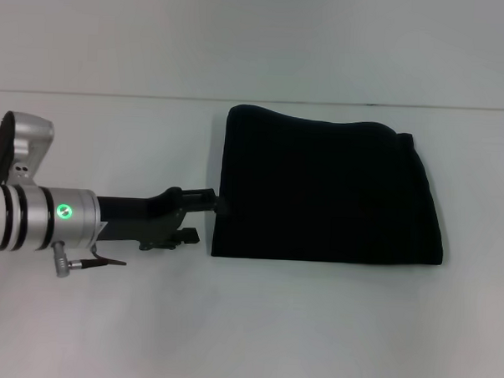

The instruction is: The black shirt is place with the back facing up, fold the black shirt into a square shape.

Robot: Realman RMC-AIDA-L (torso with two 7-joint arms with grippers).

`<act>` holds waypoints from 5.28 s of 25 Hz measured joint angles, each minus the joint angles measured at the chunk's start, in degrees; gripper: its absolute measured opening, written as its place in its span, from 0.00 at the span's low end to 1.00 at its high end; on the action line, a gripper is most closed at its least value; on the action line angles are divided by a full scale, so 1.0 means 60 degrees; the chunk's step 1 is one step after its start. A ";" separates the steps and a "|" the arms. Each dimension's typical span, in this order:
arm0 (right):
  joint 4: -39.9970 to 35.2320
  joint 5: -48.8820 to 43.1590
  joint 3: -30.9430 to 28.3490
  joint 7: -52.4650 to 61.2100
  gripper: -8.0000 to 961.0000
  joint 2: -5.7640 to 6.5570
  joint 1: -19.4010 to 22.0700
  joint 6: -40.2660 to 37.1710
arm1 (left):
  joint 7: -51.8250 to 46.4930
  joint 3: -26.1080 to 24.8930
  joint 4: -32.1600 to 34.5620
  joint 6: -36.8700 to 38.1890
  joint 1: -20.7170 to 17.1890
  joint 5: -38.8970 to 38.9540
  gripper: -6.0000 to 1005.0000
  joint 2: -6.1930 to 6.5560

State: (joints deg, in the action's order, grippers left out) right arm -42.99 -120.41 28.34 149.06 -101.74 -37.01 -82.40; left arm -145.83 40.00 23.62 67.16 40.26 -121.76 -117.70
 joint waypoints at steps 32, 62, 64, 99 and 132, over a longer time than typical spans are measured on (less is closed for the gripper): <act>-0.0013 0.0010 -0.0051 0.0034 0.75 0.0023 -0.0014 0.0045 | 0.0229 0.1405 -0.0199 -0.0947 0.0728 -0.0006 0.31 -0.0202; 0.0019 0.0000 -0.0051 -0.0060 0.75 0.0024 0.0049 0.0012 | 0.0224 0.1464 -0.0166 -0.0955 0.0494 0.0062 0.26 -0.0243; 0.0008 0.0002 -0.0051 -0.0059 0.75 0.0023 0.0040 0.0014 | 0.0222 0.1504 -0.0185 -0.0962 0.0537 0.0043 0.34 -0.0251; 0.0005 0.0061 -0.0273 -0.0044 0.75 0.0011 -0.0002 0.0011 | 0.0277 0.2180 0.0340 -0.0829 0.0546 -0.0150 0.07 -0.0223; 0.0076 0.0016 -0.0274 -0.0074 0.75 -0.0007 -0.0014 0.0047 | 0.0282 0.2049 0.0688 -0.1130 0.0360 -0.0145 0.60 -0.0554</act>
State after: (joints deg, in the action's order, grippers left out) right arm -42.54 -120.32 26.70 148.62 -101.78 -37.09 -82.12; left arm -144.14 52.29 27.74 60.38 42.43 -122.63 -121.03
